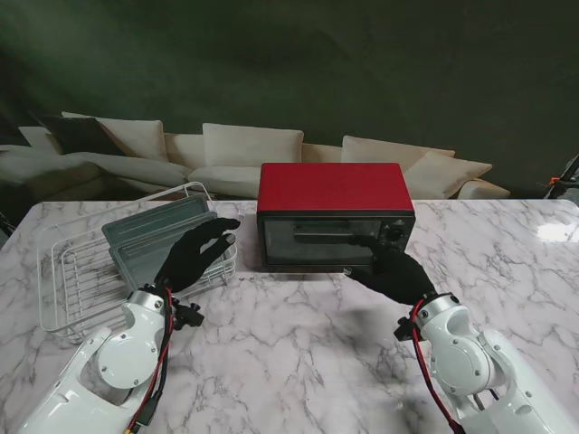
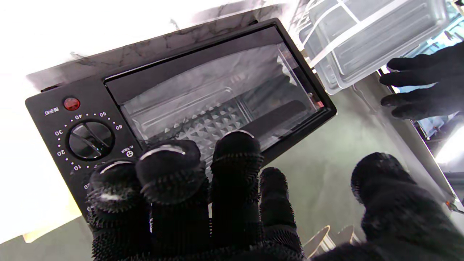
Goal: Slide the trays into the oven
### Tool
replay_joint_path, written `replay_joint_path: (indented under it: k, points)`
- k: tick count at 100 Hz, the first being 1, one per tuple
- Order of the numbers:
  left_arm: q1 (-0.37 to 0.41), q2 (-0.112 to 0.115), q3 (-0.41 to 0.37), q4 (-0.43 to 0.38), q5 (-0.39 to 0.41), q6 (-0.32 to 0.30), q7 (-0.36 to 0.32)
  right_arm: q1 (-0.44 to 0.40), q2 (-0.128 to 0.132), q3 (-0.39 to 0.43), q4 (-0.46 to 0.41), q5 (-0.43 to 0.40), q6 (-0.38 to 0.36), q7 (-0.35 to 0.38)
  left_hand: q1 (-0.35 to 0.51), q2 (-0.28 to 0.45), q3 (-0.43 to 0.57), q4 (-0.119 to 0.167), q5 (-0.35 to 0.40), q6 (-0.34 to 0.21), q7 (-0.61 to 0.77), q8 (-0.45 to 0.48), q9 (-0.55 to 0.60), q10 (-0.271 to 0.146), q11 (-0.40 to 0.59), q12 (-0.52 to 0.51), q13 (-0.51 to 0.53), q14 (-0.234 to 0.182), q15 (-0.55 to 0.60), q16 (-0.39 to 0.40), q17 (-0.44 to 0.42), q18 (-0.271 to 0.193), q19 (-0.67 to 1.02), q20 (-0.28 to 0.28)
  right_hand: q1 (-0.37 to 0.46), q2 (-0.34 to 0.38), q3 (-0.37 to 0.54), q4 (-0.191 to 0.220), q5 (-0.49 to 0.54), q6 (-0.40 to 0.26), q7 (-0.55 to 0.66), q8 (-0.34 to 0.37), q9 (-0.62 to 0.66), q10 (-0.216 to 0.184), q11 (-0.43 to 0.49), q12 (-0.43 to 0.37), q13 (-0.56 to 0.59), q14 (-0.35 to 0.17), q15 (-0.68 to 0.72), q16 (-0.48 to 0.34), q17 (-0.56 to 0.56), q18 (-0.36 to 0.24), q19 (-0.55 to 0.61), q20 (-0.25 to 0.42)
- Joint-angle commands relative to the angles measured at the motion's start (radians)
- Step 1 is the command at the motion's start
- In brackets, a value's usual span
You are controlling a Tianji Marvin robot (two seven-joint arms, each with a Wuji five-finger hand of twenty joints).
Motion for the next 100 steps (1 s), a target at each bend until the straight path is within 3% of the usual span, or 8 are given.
replay_joint_path:
  k: [1, 7, 23, 24, 39, 75, 86, 100]
  points:
    - [0.0, 0.0, 0.002, 0.005, -0.001, -0.004, -0.013, 0.02, 0.0, -0.012, 0.013, 0.01, 0.019, 0.02, -0.013, 0.041, -0.035, -0.021, 0.02, 0.006, 0.009, 0.014, 0.0, -0.028, -0.004, 0.012, -0.008, -0.003, -0.025, 0.009, -0.007, 0.014, -0.03, 0.021, -0.044, 0.006, 0.008, -0.01, -0.063, 0.02, -0.004, -0.027, 0.011, -0.018, 0.043, -0.009, 0.037, 0.006, 0.016, -0.013, -0.003, 0.025, 0.056, -0.015]
    - [0.0, 0.0, 0.003, 0.006, -0.003, -0.007, -0.013, 0.042, 0.0, -0.031, 0.029, 0.018, 0.033, 0.026, -0.013, 0.041, -0.035, -0.021, 0.018, 0.006, 0.009, 0.015, -0.004, -0.014, -0.005, 0.012, -0.01, -0.003, -0.025, 0.009, -0.008, 0.013, -0.031, 0.021, -0.046, 0.009, 0.006, -0.009, -0.073, 0.038, -0.004, -0.03, 0.006, -0.015, 0.044, -0.009, 0.038, 0.008, 0.018, -0.013, -0.002, 0.026, 0.063, -0.014]
    - [-0.004, 0.001, 0.006, 0.01, -0.005, -0.009, -0.019, 0.103, 0.002, -0.078, 0.069, 0.027, 0.065, 0.05, -0.014, 0.041, -0.035, -0.021, 0.018, 0.006, 0.009, 0.016, -0.003, -0.029, -0.003, 0.012, -0.01, -0.004, -0.026, 0.008, -0.008, 0.014, -0.031, 0.022, -0.051, 0.015, 0.003, -0.008, -0.091, 0.055, -0.004, -0.037, -0.005, -0.014, 0.044, -0.009, 0.029, 0.007, 0.019, -0.016, -0.007, 0.023, 0.066, -0.016]
    - [-0.003, 0.001, 0.006, 0.01, -0.005, -0.009, -0.02, 0.107, 0.002, -0.081, 0.072, 0.028, 0.066, 0.05, -0.014, 0.041, -0.035, -0.022, 0.018, 0.006, 0.009, 0.016, -0.005, -0.013, -0.004, 0.012, -0.011, -0.004, -0.026, 0.008, -0.008, 0.014, -0.031, 0.022, -0.051, 0.014, 0.003, -0.008, -0.091, 0.055, -0.004, -0.037, -0.006, -0.014, 0.044, -0.009, 0.028, 0.007, 0.019, -0.016, -0.007, 0.023, 0.066, -0.016]
    - [-0.002, 0.001, 0.004, 0.01, -0.003, -0.01, -0.019, 0.164, 0.003, -0.122, 0.107, 0.03, 0.083, 0.066, -0.014, 0.042, -0.035, -0.021, 0.018, 0.006, 0.009, 0.017, -0.002, -0.029, -0.002, 0.012, -0.01, -0.004, -0.027, 0.008, -0.008, 0.018, -0.033, 0.021, -0.053, 0.017, 0.001, -0.008, -0.098, 0.064, 0.002, -0.041, -0.009, -0.013, 0.038, -0.012, 0.022, 0.012, 0.013, -0.02, -0.015, 0.019, 0.062, -0.02]
    - [-0.003, 0.002, -0.001, 0.013, 0.002, -0.019, -0.016, 0.222, 0.002, -0.166, 0.148, 0.038, 0.125, 0.083, -0.015, 0.04, -0.035, -0.022, 0.019, 0.007, 0.008, 0.017, -0.002, -0.029, -0.003, 0.011, -0.009, -0.004, -0.028, 0.007, -0.008, 0.016, -0.036, 0.022, -0.052, 0.022, -0.004, -0.008, -0.107, 0.079, 0.007, -0.054, -0.022, -0.006, 0.022, -0.022, 0.004, 0.023, -0.01, -0.025, -0.035, 0.02, 0.045, -0.028]
    - [-0.003, 0.002, -0.002, 0.015, 0.005, -0.021, -0.018, 0.228, 0.003, -0.171, 0.157, 0.042, 0.134, 0.095, -0.015, 0.041, -0.035, -0.022, 0.019, 0.004, 0.008, 0.017, -0.003, -0.014, -0.004, 0.011, -0.009, -0.003, -0.028, 0.007, -0.008, 0.017, -0.037, 0.022, -0.046, 0.021, -0.004, -0.008, -0.072, 0.098, 0.021, -0.052, -0.016, -0.001, 0.022, -0.023, 0.005, 0.027, -0.011, -0.024, -0.036, 0.021, 0.045, -0.028]
    - [-0.004, 0.003, -0.003, 0.018, 0.011, -0.024, -0.017, 0.22, 0.007, -0.172, 0.155, 0.037, 0.126, 0.108, -0.016, 0.041, -0.035, -0.022, 0.018, 0.006, 0.007, 0.017, -0.002, -0.029, -0.004, 0.011, -0.01, -0.004, -0.028, 0.007, -0.008, 0.017, -0.037, 0.022, -0.043, 0.018, -0.008, -0.008, 0.017, 0.148, 0.071, -0.029, 0.007, 0.004, 0.014, -0.032, 0.024, 0.04, -0.019, -0.026, -0.024, 0.032, 0.043, -0.028]
